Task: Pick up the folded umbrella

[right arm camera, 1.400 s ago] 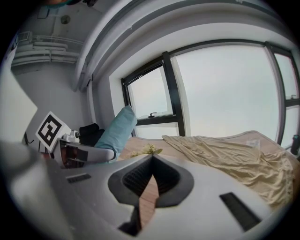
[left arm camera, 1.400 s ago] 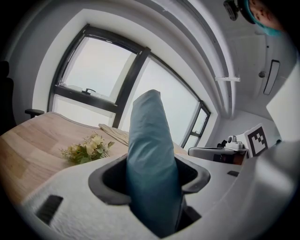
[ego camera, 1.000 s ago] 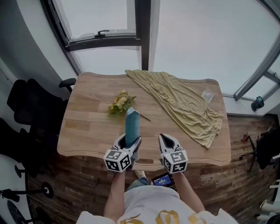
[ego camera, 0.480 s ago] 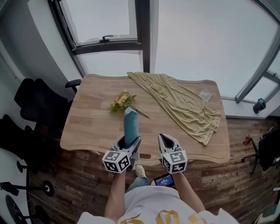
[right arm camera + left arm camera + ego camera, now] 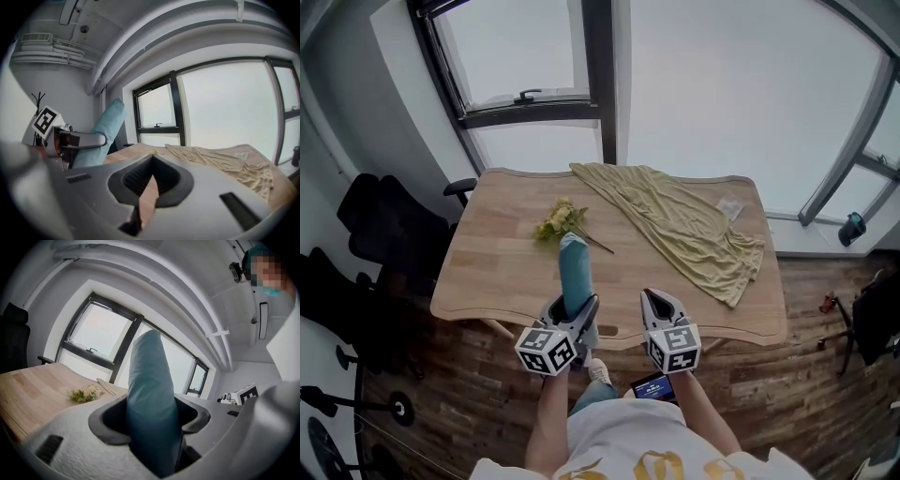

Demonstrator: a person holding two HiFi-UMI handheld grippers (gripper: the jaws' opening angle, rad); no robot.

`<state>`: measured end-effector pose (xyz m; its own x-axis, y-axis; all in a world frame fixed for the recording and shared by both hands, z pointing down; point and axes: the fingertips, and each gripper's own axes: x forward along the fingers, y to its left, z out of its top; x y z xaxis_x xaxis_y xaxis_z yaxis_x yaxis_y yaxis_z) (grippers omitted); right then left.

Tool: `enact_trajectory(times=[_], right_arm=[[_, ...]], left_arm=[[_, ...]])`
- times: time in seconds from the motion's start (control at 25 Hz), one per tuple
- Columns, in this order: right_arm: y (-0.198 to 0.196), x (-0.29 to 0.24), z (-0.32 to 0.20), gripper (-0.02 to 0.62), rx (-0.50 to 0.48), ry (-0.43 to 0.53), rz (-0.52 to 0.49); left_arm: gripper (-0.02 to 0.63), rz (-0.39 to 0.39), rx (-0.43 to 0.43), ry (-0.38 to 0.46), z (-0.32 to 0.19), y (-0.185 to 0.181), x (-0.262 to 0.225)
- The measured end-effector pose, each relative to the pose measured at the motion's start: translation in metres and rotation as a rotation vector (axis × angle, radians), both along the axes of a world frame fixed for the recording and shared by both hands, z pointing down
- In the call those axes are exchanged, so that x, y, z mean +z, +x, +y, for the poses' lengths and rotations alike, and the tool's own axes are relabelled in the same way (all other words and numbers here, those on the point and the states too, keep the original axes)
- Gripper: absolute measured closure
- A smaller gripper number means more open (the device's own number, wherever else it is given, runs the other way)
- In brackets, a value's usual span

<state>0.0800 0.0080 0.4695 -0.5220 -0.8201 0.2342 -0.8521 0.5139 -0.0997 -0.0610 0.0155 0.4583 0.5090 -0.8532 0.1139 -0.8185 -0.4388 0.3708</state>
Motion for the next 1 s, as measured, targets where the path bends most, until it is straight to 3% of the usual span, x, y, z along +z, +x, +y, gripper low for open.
enact_trajectory(times=[1.0], right_arm=[[0.003, 0.000, 0.028, 0.586, 0.000, 0.010, 0.016]], left_arm=[[0.322, 0.008, -0.016, 0.033, 0.032, -0.002, -0.006]])
